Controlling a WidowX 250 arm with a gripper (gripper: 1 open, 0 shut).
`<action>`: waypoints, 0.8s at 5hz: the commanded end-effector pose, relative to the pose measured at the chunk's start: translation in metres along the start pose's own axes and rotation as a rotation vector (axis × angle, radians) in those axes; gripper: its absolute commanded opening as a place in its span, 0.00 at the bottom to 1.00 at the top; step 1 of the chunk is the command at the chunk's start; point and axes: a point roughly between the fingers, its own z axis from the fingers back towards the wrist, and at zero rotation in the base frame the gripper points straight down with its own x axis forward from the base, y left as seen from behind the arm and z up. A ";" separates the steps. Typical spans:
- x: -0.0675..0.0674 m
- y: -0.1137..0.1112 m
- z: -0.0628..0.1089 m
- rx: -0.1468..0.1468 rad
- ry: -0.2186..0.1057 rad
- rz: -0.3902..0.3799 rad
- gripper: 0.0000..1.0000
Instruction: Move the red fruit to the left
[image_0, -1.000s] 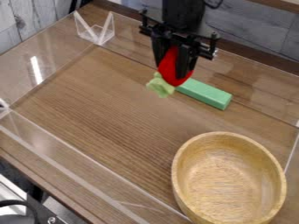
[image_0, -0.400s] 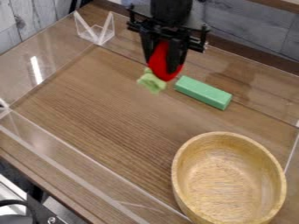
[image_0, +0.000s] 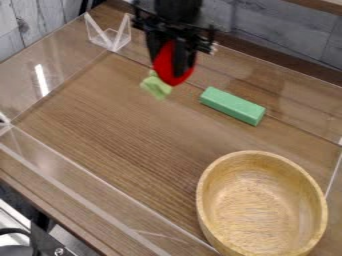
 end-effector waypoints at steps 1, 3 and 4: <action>0.004 0.027 0.015 0.030 -0.055 -0.002 0.00; 0.004 0.087 -0.027 0.058 -0.040 0.056 0.00; 0.023 0.097 -0.037 0.065 -0.043 0.044 0.00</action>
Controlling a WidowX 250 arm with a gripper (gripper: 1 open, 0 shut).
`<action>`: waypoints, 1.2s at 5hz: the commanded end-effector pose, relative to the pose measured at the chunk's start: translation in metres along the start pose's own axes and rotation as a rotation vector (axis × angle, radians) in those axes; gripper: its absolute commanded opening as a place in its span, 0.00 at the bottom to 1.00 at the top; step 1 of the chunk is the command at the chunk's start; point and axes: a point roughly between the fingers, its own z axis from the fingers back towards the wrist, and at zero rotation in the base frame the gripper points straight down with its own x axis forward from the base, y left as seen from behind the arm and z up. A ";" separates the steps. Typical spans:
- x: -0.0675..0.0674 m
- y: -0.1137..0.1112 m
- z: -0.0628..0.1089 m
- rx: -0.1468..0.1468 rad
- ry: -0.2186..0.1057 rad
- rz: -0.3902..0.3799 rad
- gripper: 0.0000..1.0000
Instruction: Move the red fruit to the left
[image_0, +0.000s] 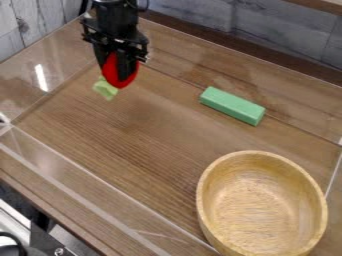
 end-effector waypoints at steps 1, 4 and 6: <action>0.026 0.011 0.010 0.032 -0.064 -0.032 0.00; 0.064 0.045 0.002 0.031 -0.042 0.046 0.00; 0.074 0.043 -0.017 0.017 -0.012 0.153 1.00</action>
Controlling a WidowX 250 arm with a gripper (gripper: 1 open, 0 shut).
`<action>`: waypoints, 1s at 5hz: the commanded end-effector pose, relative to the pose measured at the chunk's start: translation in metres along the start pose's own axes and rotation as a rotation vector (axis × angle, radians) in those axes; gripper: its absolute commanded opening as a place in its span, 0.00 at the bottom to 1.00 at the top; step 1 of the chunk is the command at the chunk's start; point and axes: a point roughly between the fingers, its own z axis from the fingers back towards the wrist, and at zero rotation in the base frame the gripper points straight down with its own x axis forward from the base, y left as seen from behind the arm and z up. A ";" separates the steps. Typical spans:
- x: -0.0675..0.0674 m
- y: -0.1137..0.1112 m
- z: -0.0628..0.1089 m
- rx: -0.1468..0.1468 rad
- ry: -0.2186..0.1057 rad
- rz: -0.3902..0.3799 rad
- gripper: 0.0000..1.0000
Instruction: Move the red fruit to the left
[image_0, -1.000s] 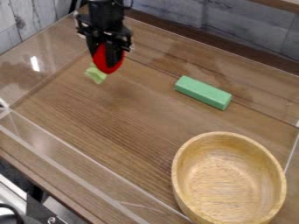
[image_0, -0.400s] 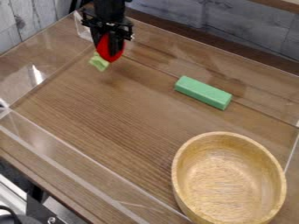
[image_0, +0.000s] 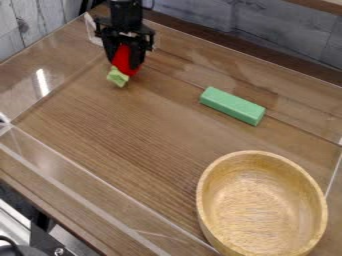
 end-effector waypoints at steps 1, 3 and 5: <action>0.012 0.000 0.022 0.008 -0.062 0.025 1.00; 0.010 0.005 0.011 -0.007 -0.045 0.077 0.00; -0.011 0.014 0.001 -0.035 -0.009 0.094 1.00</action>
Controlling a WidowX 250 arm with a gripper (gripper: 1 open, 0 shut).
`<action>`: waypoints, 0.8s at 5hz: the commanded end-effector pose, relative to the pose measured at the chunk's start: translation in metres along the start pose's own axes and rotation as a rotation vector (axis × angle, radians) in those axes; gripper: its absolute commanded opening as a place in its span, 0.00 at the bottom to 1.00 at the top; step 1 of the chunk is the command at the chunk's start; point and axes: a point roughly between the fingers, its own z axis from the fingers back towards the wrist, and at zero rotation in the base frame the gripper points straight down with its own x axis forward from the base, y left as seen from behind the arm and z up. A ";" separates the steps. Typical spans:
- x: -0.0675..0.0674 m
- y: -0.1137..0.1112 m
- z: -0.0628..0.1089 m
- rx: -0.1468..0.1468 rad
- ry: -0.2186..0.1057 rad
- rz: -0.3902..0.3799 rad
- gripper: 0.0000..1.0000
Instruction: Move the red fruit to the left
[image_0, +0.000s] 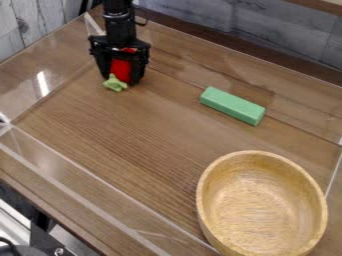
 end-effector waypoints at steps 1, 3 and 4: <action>-0.008 0.009 0.025 -0.004 -0.055 -0.008 1.00; -0.018 0.005 0.032 -0.048 -0.052 0.084 1.00; -0.008 0.000 0.033 -0.067 -0.053 0.128 1.00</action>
